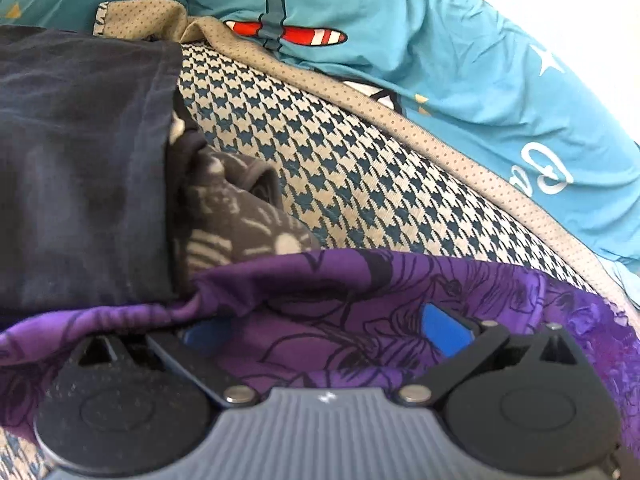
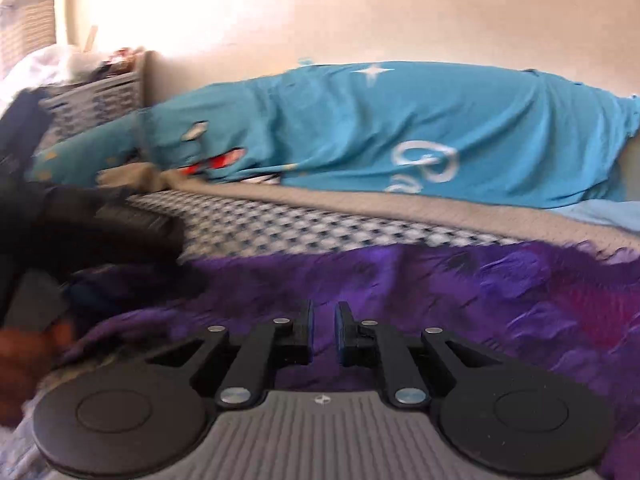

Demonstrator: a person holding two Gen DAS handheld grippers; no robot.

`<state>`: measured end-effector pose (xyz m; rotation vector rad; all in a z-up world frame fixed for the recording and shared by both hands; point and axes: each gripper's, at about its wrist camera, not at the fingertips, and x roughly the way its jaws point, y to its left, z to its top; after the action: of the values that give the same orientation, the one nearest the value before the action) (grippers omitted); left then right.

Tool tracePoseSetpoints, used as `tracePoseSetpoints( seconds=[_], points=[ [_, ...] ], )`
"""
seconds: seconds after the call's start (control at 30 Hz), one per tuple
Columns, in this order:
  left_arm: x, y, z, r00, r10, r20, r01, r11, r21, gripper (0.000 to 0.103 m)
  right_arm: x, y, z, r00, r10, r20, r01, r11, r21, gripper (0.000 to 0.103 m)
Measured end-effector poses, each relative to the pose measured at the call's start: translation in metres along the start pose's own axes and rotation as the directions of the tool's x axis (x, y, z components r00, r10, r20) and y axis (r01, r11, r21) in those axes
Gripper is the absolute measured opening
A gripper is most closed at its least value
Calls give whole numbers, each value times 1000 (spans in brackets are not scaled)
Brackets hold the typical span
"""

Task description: Fold clothes

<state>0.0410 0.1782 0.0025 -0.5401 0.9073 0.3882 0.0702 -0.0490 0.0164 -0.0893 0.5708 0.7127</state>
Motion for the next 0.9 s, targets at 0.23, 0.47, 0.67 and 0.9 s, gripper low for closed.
tracePoseSetpoints(
  seconds=[0.23,0.47,0.67,0.9],
  points=[
    [-17,15,2,1000,-11,5,11,1000,6,103,-10,45,-9,991,133,10,-132,986,-99,24],
    [-19,27,8,999,-37,20,38,999,-31,103,10,64,-15,988,150,-41,-155,973,-170,21],
    [-13,32,16,998,-45,42,49,995,-92,103,17,63,-37,978,164,-130,-186,966,-181,9],
    [-9,46,24,995,-77,62,89,971,-222,103,5,79,-49,980,140,-138,-181,918,-352,12]
  ],
)
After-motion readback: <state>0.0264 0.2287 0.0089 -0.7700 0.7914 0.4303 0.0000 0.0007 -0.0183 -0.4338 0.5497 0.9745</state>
